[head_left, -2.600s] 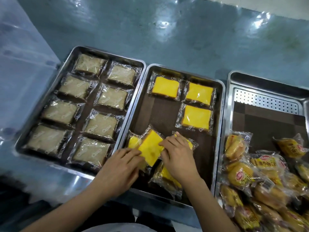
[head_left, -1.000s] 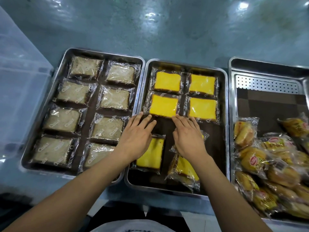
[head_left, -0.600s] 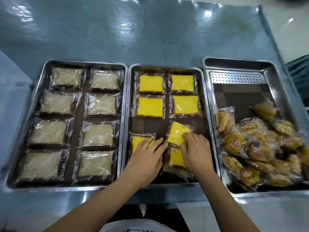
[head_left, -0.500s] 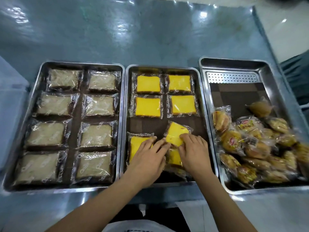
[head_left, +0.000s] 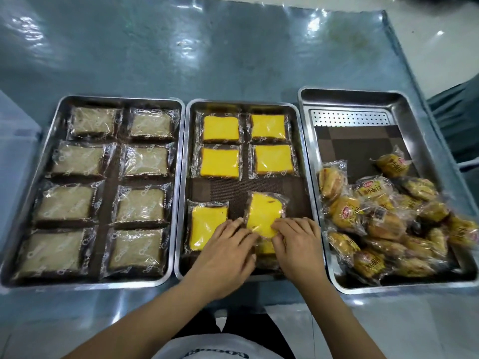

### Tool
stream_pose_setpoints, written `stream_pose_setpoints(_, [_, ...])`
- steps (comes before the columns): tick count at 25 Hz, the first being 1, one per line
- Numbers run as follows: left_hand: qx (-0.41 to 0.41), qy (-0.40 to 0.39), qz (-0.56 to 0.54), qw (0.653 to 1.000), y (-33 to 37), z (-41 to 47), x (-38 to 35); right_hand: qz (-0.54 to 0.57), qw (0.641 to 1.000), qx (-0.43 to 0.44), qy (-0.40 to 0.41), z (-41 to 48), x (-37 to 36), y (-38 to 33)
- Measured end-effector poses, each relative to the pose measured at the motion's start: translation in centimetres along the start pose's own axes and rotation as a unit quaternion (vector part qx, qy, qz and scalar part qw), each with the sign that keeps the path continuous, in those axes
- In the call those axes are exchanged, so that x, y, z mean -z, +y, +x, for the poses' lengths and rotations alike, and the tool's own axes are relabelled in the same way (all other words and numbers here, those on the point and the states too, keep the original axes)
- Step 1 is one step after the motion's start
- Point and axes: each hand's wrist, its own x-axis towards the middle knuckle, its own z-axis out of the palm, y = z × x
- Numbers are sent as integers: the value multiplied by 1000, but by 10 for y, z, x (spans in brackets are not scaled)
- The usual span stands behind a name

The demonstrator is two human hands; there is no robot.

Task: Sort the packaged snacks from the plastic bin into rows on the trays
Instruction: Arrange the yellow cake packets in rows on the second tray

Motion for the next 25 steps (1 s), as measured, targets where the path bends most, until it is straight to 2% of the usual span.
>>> stream_pose_setpoints(3, [-39, -18, -17, 999, 26, -1, 0, -26, 999, -27, -24, 15, 0, 4])
stream_pose_setpoints(6, [-48, -16, -48, 998, 29, 11, 5, -41, 998, -18, -38, 31, 0, 10])
stream_pose_setpoints(9, [10, 21, -50, 998, 7, 26, 11, -24, 999, 13, -24, 29, 3, 15])
stream_pose_setpoints(13, [51, -32, 8, 998, -14, 34, 4, 10, 998, 66, 20, 0, 3, 15])
stream_pose_setpoints(15, [78, -30, 24, 996, -9, 34, 4, 7, 997, 75, 33, -9, 1, 19])
stream_pose_setpoints(18, [96, -21, 21, 995, 4, 35, 2, -11, 999, 38, 34, -2, 0, 29])
stream_pose_setpoints(22, [80, -17, 0, 997, 15, 51, 3, -65, 997, -25, -9, 25, -5, 36])
stream_pose_setpoints(25, [81, -34, -13, 996, 13, 65, 1, -78, 996, -41, -31, 35, -10, 41])
